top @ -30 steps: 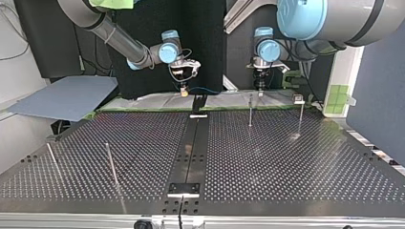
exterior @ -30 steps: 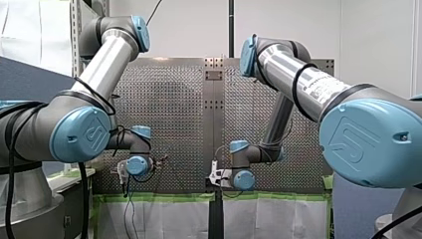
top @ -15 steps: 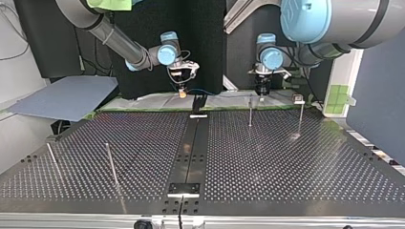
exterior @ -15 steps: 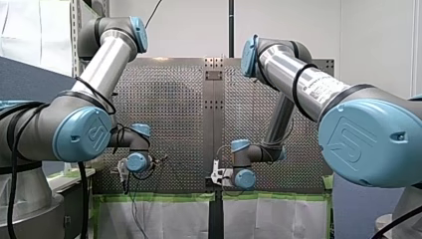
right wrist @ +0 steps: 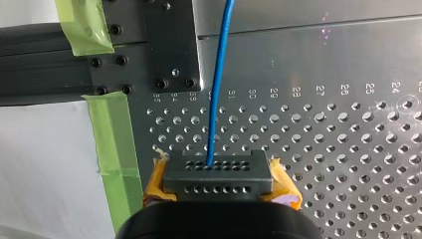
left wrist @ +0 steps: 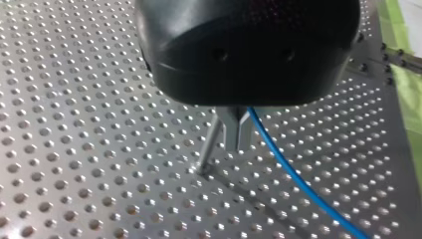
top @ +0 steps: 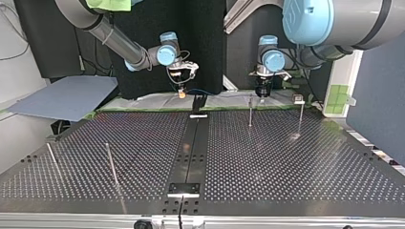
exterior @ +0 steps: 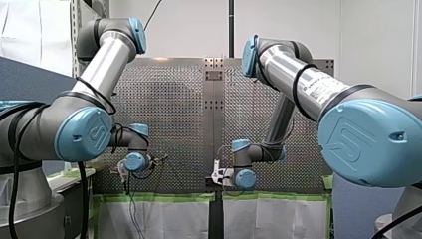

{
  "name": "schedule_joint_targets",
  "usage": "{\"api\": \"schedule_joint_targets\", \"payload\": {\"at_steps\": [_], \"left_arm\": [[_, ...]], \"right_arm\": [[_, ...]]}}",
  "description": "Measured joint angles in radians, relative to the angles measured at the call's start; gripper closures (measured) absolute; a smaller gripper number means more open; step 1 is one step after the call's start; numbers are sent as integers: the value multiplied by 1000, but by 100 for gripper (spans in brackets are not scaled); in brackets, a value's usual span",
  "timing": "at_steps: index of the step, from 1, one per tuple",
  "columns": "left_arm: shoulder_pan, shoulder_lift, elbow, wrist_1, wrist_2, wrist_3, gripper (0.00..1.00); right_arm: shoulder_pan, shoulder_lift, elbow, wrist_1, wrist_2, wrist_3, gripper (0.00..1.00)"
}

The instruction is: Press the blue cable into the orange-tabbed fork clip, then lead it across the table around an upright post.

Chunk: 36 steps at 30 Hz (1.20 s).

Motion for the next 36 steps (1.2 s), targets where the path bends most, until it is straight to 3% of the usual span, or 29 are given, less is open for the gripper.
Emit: {"api": "schedule_joint_targets", "payload": {"at_steps": [12, 21, 36], "left_arm": [[10, -22, 28, -22, 3, -11, 100], [19, -23, 65, -48, 19, -15, 100], [41, -23, 86, -61, 25, -18, 100]], "right_arm": [[-1, 1, -1, -1, 0, 0, 100], [-9, 1, -29, 7, -4, 0, 100], [-51, 1, -107, 87, -5, 0, 100]]}}
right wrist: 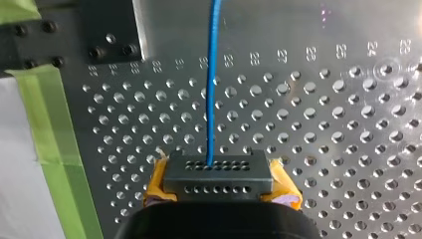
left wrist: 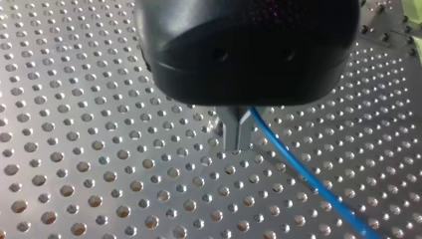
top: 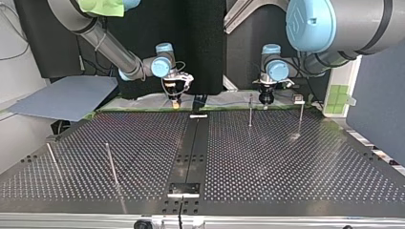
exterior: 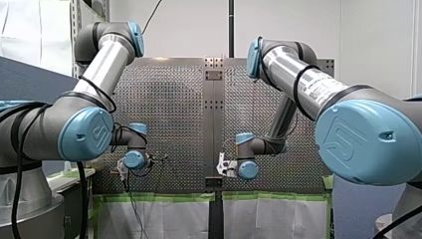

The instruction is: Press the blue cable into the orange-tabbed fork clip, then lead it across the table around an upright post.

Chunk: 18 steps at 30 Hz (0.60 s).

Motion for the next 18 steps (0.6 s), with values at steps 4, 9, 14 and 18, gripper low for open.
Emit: {"api": "schedule_joint_targets", "payload": {"at_steps": [4, 9, 14, 18], "left_arm": [[4, 0, 0, 8, 14, 0, 74], [8, 0, 0, 38, 12, 0, 29], [10, 0, 0, 50, 18, 0, 0], [14, 0, 0, 37, 11, 4, 0]], "right_arm": [[-6, 0, -8, 14, 0, -1, 100], [-8, 0, -9, 23, 0, -6, 100], [-8, 0, -10, 25, 0, -7, 100], [-8, 0, -9, 26, 0, -8, 100]]}}
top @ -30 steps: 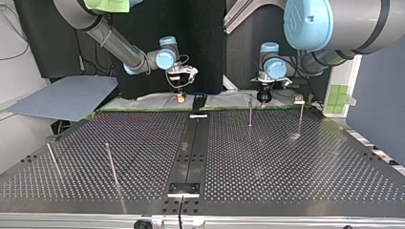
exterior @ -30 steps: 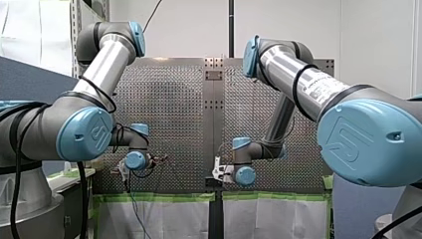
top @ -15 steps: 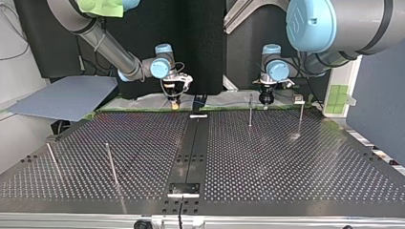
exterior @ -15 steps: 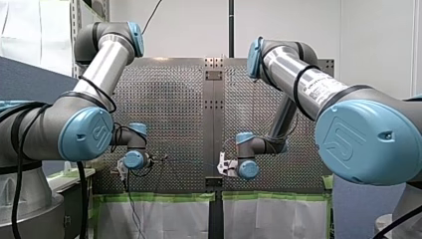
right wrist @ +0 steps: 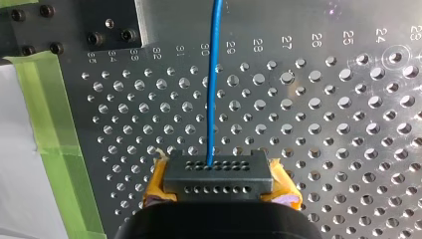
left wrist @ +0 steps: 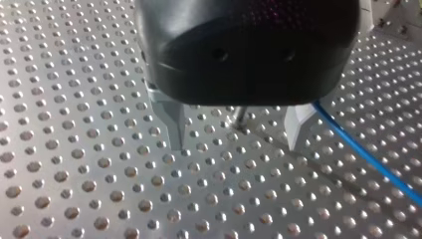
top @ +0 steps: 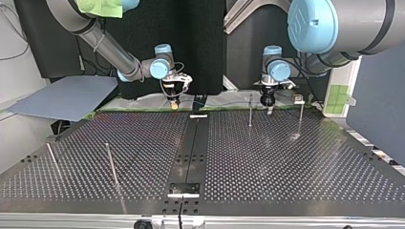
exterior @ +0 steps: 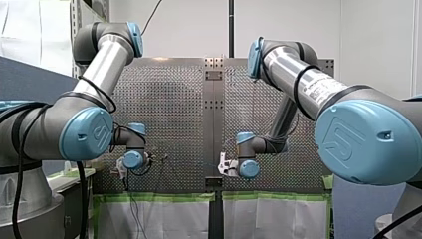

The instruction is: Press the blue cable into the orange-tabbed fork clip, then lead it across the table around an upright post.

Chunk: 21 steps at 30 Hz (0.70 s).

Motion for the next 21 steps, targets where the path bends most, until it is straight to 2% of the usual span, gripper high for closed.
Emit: {"api": "schedule_joint_targets", "payload": {"at_steps": [9, 13, 21], "left_arm": [[-11, 1, -8, -89, -75, 79, 0], [-13, 1, -36, -131, -64, 92, 0], [-18, 6, -116, -207, 5, 102, 0]], "right_arm": [[0, 0, 0, 8, 0, 0, 100], [0, 0, 0, 10, 0, 0, 100], [-1, 0, 0, 7, 1, 2, 100]]}}
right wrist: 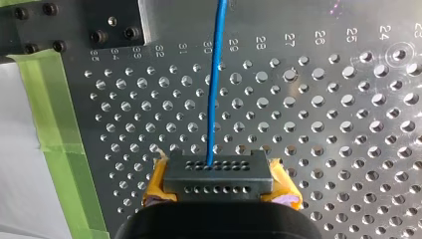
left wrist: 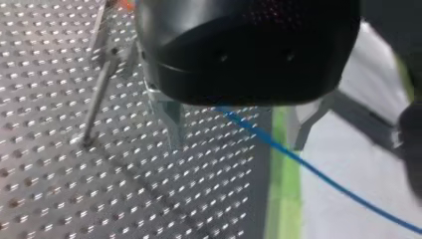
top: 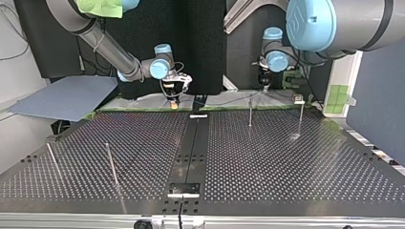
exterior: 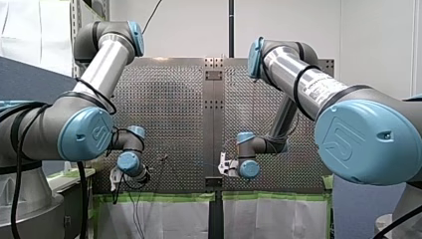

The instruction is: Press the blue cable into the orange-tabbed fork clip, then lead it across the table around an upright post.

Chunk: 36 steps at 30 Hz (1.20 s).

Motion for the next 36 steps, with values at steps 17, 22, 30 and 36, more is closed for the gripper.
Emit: {"api": "schedule_joint_targets", "payload": {"at_steps": [17, 22, 30, 36], "left_arm": [[-31, 129, -90, 52, 67, -18, 0], [-52, 174, -91, 56, 59, -4, 0], [-83, 189, -91, 53, 39, 4, 0], [-98, 189, -92, 43, 38, 5, 0]], "right_arm": [[0, 0, 0, 2, -1, 0, 100], [-1, 0, 0, 1, -1, 1, 100], [0, 0, 0, 3, -3, 1, 100], [0, 0, 0, 5, -4, 1, 100]]}}
